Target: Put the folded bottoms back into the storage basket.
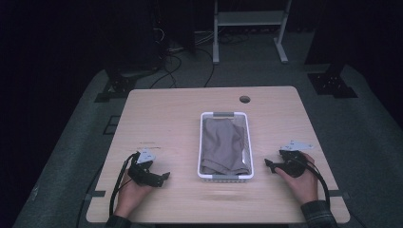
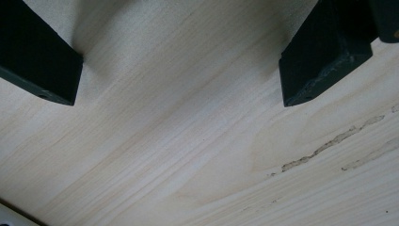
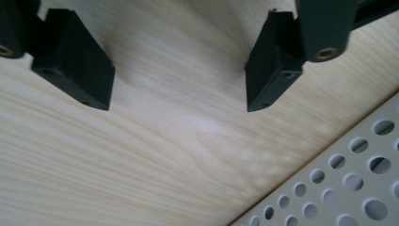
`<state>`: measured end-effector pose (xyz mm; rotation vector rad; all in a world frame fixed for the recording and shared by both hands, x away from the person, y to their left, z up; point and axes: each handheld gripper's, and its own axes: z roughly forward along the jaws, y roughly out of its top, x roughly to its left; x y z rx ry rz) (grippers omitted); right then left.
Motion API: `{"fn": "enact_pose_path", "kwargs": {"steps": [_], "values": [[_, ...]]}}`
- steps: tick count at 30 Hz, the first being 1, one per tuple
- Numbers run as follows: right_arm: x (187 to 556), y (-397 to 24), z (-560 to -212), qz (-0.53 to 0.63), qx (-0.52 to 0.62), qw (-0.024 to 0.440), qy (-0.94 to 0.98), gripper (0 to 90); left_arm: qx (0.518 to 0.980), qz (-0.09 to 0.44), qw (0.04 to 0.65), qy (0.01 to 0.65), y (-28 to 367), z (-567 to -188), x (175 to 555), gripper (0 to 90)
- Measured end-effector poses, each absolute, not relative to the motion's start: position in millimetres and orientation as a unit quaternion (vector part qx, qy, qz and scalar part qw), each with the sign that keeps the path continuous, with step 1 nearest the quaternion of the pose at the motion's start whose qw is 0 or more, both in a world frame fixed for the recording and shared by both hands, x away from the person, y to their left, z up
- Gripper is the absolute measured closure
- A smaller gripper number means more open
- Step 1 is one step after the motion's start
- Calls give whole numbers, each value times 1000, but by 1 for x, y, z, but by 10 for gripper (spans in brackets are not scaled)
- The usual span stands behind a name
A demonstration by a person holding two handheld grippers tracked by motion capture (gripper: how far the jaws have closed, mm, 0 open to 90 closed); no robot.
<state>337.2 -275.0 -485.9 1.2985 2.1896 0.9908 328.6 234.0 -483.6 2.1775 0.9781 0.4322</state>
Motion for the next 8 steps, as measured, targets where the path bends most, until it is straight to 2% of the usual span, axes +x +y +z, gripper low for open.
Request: {"fn": "enact_pose_path", "kwargs": {"steps": [8], "values": [[338, -274, -486, 353, 462, 201, 788, 188, 841, 167, 350, 378, 234, -484, 329, 0]]}}
